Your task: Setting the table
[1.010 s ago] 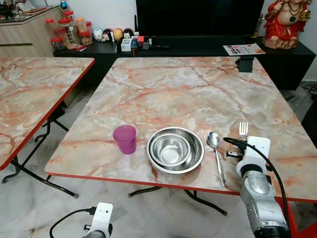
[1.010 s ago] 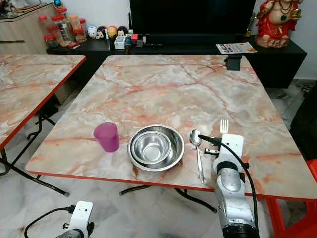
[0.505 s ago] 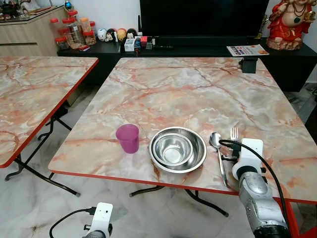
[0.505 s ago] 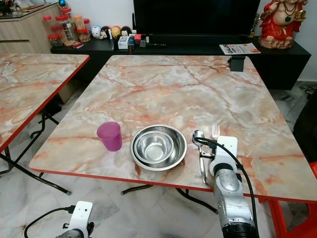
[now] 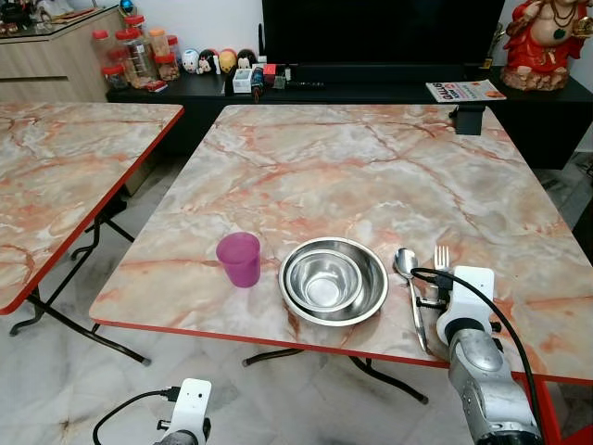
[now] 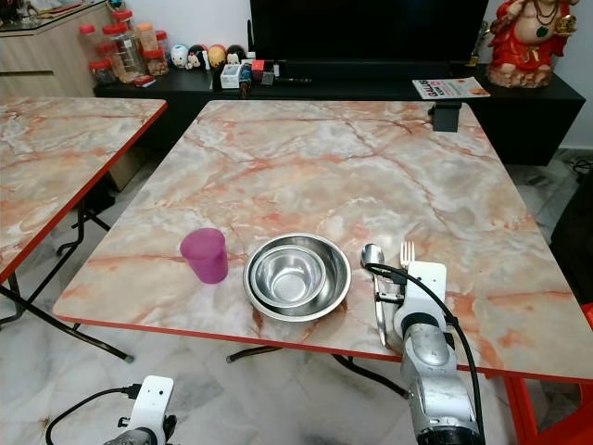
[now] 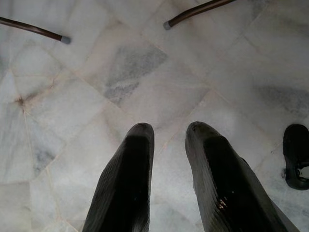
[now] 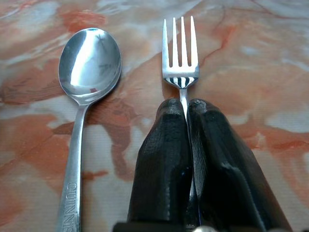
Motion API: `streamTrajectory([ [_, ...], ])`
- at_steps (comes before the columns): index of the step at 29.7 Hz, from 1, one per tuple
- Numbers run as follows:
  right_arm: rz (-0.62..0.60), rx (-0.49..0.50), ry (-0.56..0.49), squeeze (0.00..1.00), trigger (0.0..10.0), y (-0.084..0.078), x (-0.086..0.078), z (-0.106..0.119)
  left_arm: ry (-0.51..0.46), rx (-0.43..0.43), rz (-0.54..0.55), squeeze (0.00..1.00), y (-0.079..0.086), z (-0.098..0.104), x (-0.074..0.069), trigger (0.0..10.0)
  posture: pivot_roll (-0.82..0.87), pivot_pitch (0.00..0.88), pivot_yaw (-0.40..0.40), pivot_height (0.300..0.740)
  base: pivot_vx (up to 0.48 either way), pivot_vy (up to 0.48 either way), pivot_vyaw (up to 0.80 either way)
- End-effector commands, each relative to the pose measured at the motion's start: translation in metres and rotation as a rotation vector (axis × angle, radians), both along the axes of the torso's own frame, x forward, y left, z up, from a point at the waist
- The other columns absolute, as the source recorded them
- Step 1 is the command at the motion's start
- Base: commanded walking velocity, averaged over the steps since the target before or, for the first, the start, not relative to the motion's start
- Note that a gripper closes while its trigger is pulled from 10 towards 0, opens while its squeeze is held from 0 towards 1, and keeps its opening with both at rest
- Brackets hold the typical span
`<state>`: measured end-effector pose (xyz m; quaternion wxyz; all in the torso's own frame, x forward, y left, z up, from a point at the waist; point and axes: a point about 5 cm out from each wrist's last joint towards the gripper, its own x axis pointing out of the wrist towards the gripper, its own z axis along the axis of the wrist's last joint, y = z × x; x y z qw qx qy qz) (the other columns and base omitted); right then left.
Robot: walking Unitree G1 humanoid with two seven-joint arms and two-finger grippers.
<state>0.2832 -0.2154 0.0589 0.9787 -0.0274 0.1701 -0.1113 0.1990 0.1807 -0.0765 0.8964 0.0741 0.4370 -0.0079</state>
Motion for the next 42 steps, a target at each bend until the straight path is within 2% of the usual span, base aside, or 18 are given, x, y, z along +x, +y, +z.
streamTrajectory([
  [1,-0.007,-0.008,-0.011,0.00,10.0,-0.0024,0.0019,0.0042,0.001,0.005,-0.005,0.00,0.0006,0.0005,0.0010,10.0,-0.12,0.000,0.057,0.740,0.000,0.000,0.00],
  [11,-0.028,-0.017,-0.016,0.00,10.0,-0.0086,0.0024,0.0057,0.001,0.012,-0.008,0.00,0.0036,0.0006,0.0004,10.0,-0.11,0.000,0.062,0.740,0.000,0.000,0.00],
  [42,-0.017,-0.003,-0.015,0.00,10.0,-0.0039,0.0031,0.0032,-0.004,0.012,-0.010,0.00,0.0033,0.0016,0.0024,10.0,-0.11,0.000,0.062,0.740,0.000,0.000,0.00],
])
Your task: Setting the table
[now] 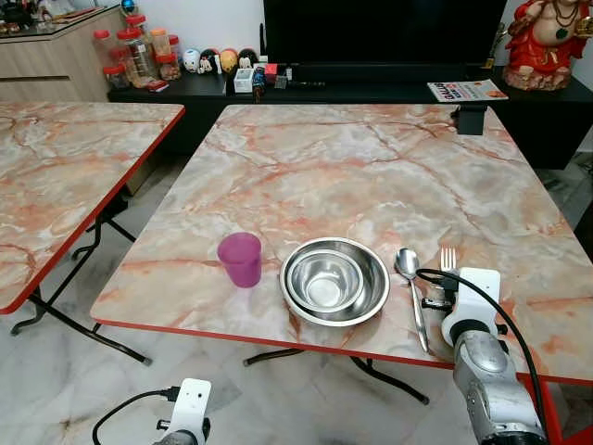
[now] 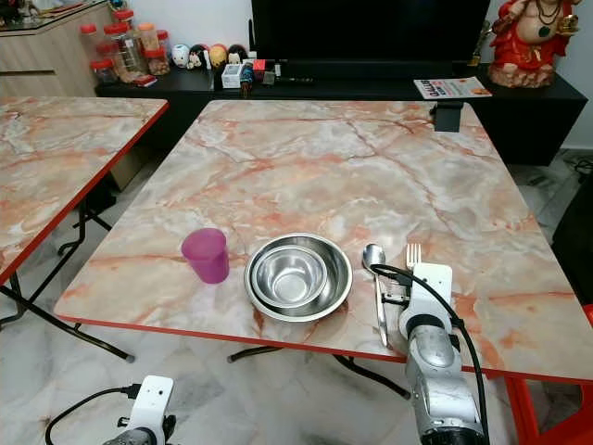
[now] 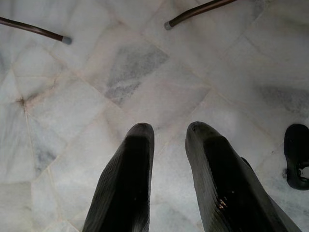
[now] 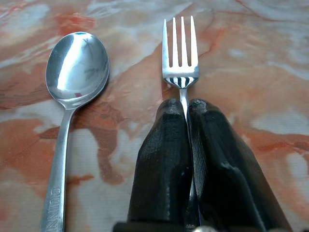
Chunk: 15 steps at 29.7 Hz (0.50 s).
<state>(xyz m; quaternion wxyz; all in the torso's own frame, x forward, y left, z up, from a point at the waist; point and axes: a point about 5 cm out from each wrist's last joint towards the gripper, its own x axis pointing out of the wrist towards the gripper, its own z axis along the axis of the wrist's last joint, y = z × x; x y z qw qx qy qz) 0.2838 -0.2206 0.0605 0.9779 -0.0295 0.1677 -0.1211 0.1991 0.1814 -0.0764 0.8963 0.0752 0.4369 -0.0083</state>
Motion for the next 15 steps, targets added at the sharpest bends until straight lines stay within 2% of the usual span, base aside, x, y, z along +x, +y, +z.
streamTrajectory([
  [1,0.001,0.005,-0.010,0.00,10.0,0.0014,0.0025,0.0017,-0.004,0.011,-0.009,0.00,0.0026,0.0015,0.0023,10.0,-0.11,0.000,0.062,0.740,0.000,0.000,0.00],
  [2,0.000,0.005,-0.010,0.09,10.0,0.0013,0.0025,0.0017,-0.004,0.011,-0.009,0.00,0.0026,0.0015,0.0023,10.0,-0.11,0.000,0.062,0.740,0.000,0.000,0.00],
  [3,-0.003,0.004,-0.009,0.86,10.0,0.0017,0.0028,0.0016,-0.004,0.010,-0.010,0.00,0.0026,0.0017,0.0028,10.0,-0.11,0.000,0.063,0.740,0.000,0.000,0.00],
  [5,-0.003,0.004,-0.009,0.86,10.0,0.0018,0.0029,0.0015,-0.004,0.010,-0.010,0.00,0.0025,0.0017,0.0029,10.0,-0.11,0.000,0.063,0.740,0.000,0.000,0.00],
  [6,-0.004,0.002,-0.007,0.00,10.0,0.0020,0.0030,0.0011,-0.004,0.010,-0.010,0.00,0.0026,0.0018,0.0031,10.0,-0.11,0.000,0.063,0.740,0.000,0.000,0.00],
  [11,-0.005,0.005,-0.007,0.00,10.0,0.0022,0.0032,0.0006,-0.006,0.010,-0.011,0.00,0.0027,0.0022,0.0038,10.0,-0.11,0.000,0.065,0.740,0.000,0.000,0.00],
  [12,-0.004,0.006,-0.007,0.09,10.0,0.0024,0.0031,0.0006,-0.006,0.010,-0.011,0.00,0.0027,0.0022,0.0038,10.0,-0.11,0.000,0.065,0.740,0.000,0.000,0.00],
  [13,-0.004,0.007,-0.008,0.69,10.0,0.0026,0.0031,0.0005,-0.006,0.011,-0.011,0.00,0.0028,0.0022,0.0037,10.0,-0.11,0.000,0.065,0.740,0.000,0.000,0.00],
  [14,-0.003,0.008,-0.008,0.75,10.0,0.0027,0.0031,0.0005,-0.006,0.011,-0.011,0.00,0.0029,0.0022,0.0037,10.0,-0.11,0.000,0.065,0.740,0.000,0.000,0.00],
  [15,-0.004,0.007,-0.007,0.69,10.0,0.0027,0.0030,0.0004,-0.006,0.011,-0.011,0.00,0.0031,0.0022,0.0037,10.0,-0.11,0.000,0.065,0.740,0.000,0.000,0.00],
])
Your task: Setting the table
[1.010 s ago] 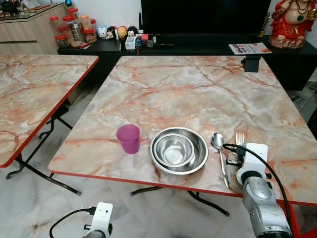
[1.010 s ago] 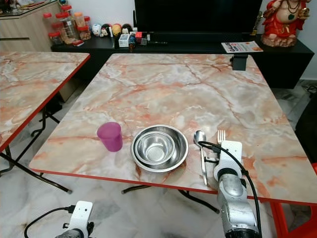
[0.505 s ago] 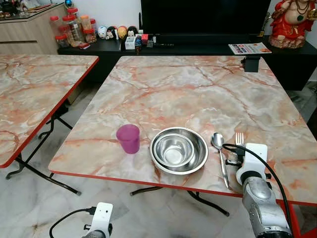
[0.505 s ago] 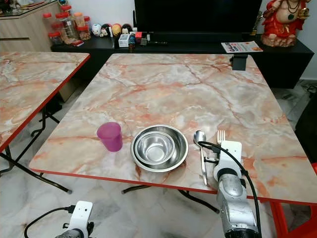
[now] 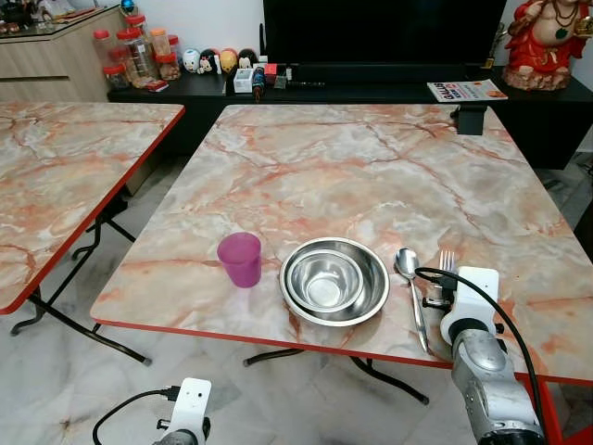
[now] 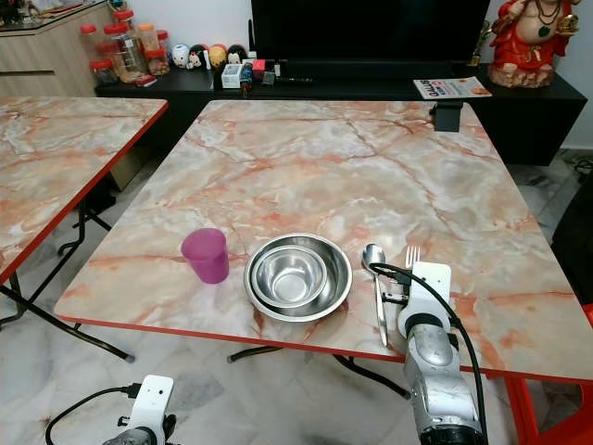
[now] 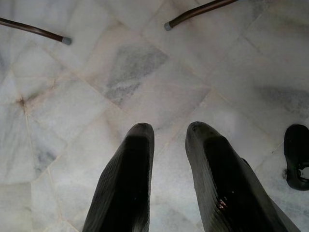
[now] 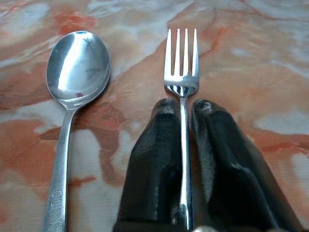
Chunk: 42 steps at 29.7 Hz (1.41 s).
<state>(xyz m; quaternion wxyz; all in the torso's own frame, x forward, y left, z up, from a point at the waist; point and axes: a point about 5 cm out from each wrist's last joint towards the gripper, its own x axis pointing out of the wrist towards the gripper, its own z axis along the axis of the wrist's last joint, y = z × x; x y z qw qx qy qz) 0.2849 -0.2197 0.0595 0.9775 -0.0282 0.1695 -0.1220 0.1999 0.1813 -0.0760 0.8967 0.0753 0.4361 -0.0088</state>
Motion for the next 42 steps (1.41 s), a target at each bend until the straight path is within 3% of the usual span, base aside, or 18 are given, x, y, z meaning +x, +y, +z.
streamTrajectory([
  [1,-0.002,0.004,-0.011,0.69,10.0,0.002,0.002,0.001,-0.004,0.012,-0.009,0.00,0.003,0.002,0.003,10.0,-0.11,0.000,0.065,0.740,0.000,0.000,0.00],
  [2,-0.002,0.003,-0.010,0.31,10.0,0.002,0.002,0.001,-0.004,0.012,-0.009,0.00,0.003,0.002,0.003,10.0,-0.11,0.000,0.065,0.740,0.000,0.000,0.00],
  [3,-0.002,0.003,-0.010,0.10,10.0,0.002,0.002,0.001,-0.004,0.012,-0.009,0.00,0.004,0.002,0.003,10.0,-0.11,0.000,0.067,0.740,0.000,0.000,0.00],
  [6,-0.003,0.001,-0.009,0.00,10.0,0.002,0.002,0.001,-0.004,0.010,-0.008,0.00,0.003,0.002,0.003,10.0,-0.10,0.000,0.065,0.740,0.000,0.000,0.00],
  [11,-0.021,-0.004,-0.038,0.00,10.0,-0.001,0.002,0.006,-0.006,0.009,-0.008,0.00,0.003,0.002,0.003,10.0,-0.10,0.000,0.065,0.740,0.000,0.000,0.00],
  [20,0.003,0.072,-0.301,0.00,10.0,0.008,0.008,0.039,-0.009,0.009,-0.002,0.00,0.004,0.003,0.004,10.0,-0.10,0.000,0.070,0.740,0.000,0.000,0.00],
  [23,-0.087,0.030,-0.400,0.00,10.0,0.000,0.002,0.051,-0.008,0.009,-0.002,0.00,0.004,0.002,0.004,10.0,-0.11,0.000,0.071,0.740,0.000,0.000,0.00],
  [31,-0.176,-0.022,-0.356,0.00,10.0,-0.009,-0.019,0.030,-0.010,0.006,0.008,0.00,0.003,0.002,0.003,10.0,-0.11,0.000,0.062,0.740,0.000,0.000,0.00],
  [42,-0.141,-0.037,-0.355,0.00,10.0,-0.002,-0.022,0.023,-0.030,-0.016,0.025,0.00,0.001,0.001,0.001,10.0,-0.11,0.000,0.055,0.740,0.000,0.000,0.00],
])
